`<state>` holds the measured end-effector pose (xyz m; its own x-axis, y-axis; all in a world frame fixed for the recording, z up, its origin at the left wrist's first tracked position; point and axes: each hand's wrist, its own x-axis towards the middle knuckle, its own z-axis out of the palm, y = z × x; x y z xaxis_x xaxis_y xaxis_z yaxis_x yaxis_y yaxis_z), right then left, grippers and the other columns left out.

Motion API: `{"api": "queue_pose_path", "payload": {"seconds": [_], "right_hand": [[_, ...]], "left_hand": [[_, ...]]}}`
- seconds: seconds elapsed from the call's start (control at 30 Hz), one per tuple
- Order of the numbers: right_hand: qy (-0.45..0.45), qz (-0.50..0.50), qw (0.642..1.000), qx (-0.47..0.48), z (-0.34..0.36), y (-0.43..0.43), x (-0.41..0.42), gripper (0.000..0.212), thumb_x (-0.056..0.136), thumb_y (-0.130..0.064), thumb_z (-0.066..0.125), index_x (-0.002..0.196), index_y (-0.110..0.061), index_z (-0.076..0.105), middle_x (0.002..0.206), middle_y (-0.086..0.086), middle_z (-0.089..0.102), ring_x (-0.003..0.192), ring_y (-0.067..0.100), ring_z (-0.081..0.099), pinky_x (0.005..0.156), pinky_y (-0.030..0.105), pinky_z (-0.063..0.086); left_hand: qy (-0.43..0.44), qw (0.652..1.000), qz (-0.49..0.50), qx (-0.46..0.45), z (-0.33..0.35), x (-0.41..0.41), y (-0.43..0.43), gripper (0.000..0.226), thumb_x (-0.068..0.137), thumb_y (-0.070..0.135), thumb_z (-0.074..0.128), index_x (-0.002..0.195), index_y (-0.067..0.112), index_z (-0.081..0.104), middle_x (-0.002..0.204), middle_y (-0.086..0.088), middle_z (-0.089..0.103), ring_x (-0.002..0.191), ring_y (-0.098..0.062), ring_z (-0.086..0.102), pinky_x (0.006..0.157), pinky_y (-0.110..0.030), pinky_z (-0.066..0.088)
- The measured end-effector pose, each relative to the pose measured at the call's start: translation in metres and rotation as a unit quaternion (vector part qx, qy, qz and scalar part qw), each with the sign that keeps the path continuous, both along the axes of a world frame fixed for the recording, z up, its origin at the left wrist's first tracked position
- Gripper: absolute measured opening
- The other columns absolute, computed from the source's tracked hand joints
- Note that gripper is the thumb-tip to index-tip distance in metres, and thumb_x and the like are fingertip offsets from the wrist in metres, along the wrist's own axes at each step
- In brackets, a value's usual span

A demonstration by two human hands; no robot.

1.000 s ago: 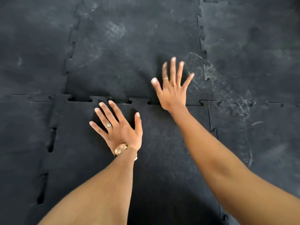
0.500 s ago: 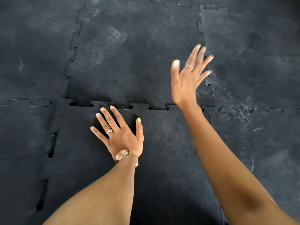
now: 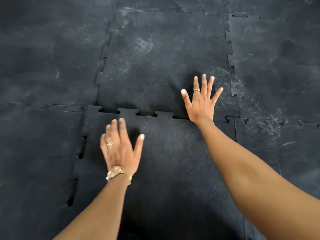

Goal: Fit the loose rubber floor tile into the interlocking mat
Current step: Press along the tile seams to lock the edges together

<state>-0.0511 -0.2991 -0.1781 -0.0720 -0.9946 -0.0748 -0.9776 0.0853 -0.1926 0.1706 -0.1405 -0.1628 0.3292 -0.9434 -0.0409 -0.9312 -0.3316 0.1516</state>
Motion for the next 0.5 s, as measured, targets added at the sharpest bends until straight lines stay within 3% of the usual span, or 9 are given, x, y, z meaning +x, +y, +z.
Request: {"api": "queue_pose_path", "payload": {"seconds": [0.07,0.17,0.33,0.4,0.5], "right_hand": [[-0.012,0.001,1.0,0.003,0.0,-0.001,-0.001,0.082,0.097,-0.068,0.009,0.16,-0.016,0.01,0.168,0.006,-0.002,0.153,0.029,-0.016,0.119,0.064,-0.01],[-0.014,-0.005,1.0,-0.021,-0.006,-0.001,-0.002,0.084,0.095,-0.069,0.007,0.16,-0.015,0.013,0.168,0.006,0.001,0.153,0.028,-0.014,0.12,0.061,-0.011],[-0.074,0.001,0.995,-0.073,0.012,0.01,0.007,0.078,0.098,-0.06,0.017,0.157,-0.008,0.024,0.167,0.008,0.009,0.154,0.028,-0.009,0.121,0.059,-0.006],[-0.138,0.0,0.986,-0.098,0.027,0.017,0.027,0.079,0.097,-0.058,0.016,0.157,-0.007,0.023,0.167,0.011,0.008,0.153,0.033,-0.011,0.12,0.061,-0.008],[-0.227,0.054,0.939,-0.254,0.065,0.0,0.073,0.072,0.102,-0.057,0.016,0.158,-0.011,0.018,0.166,0.011,0.009,0.151,0.04,-0.013,0.117,0.052,-0.018]], "left_hand": [[-0.02,0.998,0.057,0.012,-0.002,0.033,0.015,0.089,0.09,0.066,0.021,0.154,0.003,0.017,0.159,-0.019,0.02,0.148,-0.036,0.015,0.119,-0.056,0.011],[-0.036,0.998,0.035,0.039,-0.011,0.041,0.018,0.089,0.091,0.065,0.014,0.155,0.004,0.007,0.163,-0.016,0.008,0.15,-0.033,0.004,0.119,-0.059,0.001],[-0.034,0.998,0.033,0.04,-0.012,0.043,0.018,0.088,0.091,0.065,0.016,0.156,0.007,0.007,0.163,-0.015,0.007,0.151,-0.032,0.004,0.119,-0.059,0.004],[-0.026,0.998,0.04,0.043,-0.012,0.045,0.016,0.087,0.091,0.065,0.018,0.156,0.007,0.009,0.163,-0.015,0.008,0.151,-0.032,0.005,0.119,-0.059,0.005],[-0.016,0.999,0.034,0.039,-0.014,0.045,0.016,0.086,0.092,0.065,0.021,0.156,0.008,0.01,0.163,-0.014,0.008,0.151,-0.031,0.006,0.119,-0.059,0.007]]}}
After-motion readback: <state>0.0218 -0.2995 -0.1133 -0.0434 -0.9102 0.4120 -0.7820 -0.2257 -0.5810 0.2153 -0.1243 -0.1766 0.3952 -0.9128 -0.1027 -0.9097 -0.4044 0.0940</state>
